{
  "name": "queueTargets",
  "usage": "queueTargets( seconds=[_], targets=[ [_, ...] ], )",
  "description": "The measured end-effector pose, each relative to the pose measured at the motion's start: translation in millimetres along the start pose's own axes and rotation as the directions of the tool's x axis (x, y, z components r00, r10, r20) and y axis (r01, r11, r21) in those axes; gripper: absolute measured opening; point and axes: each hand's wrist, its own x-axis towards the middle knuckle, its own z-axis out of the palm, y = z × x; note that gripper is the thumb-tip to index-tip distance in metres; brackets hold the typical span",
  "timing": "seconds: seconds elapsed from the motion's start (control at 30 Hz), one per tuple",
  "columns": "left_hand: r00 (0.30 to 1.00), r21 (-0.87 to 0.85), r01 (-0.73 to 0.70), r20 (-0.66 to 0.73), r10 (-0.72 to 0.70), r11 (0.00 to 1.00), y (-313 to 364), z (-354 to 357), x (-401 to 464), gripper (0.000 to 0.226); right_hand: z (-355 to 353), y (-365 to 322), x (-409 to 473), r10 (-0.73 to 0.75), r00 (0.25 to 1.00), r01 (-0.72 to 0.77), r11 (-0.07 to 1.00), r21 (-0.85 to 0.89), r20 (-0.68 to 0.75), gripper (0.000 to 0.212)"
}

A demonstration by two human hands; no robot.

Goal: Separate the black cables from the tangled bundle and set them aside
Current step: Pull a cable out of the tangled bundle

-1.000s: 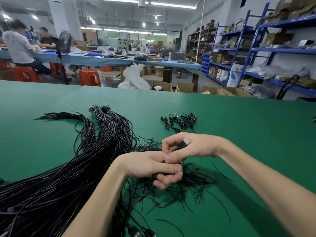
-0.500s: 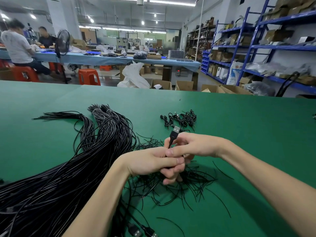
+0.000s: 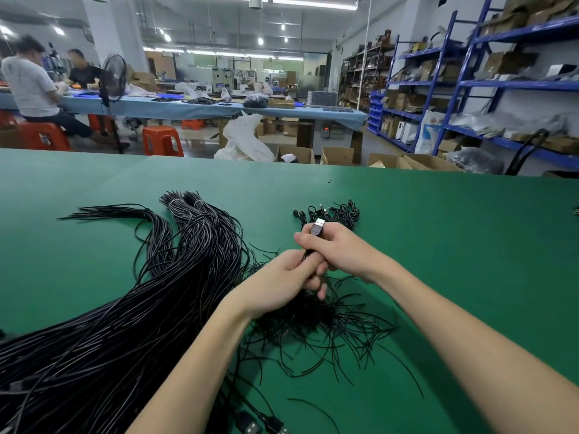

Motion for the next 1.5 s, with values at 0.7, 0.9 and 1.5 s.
queueTargets(
  seconds=[0.7,0.9,1.5],
  targets=[
    [0.925,0.172,-0.022,-0.369,0.085,0.985,-7.8,1.6,5.4,0.032,-2.7,-13.0,23.3,-0.047,0.994,0.026,0.979,-0.202,-0.102,0.027],
    [0.976,-0.169,0.035,-0.206,-0.070,0.985,-7.3,4.7,3.5,0.034,-4.6,-14.0,17.5,-0.129,0.988,0.091,0.927,-0.364,-0.083,0.022],
    [0.985,-0.549,0.073,-0.090,-0.146,0.833,-18.7,13.5,6.7,0.032,33.7,5.6,-12.9,0.053,0.856,0.009,0.993,0.117,-0.514,0.016]
  ],
)
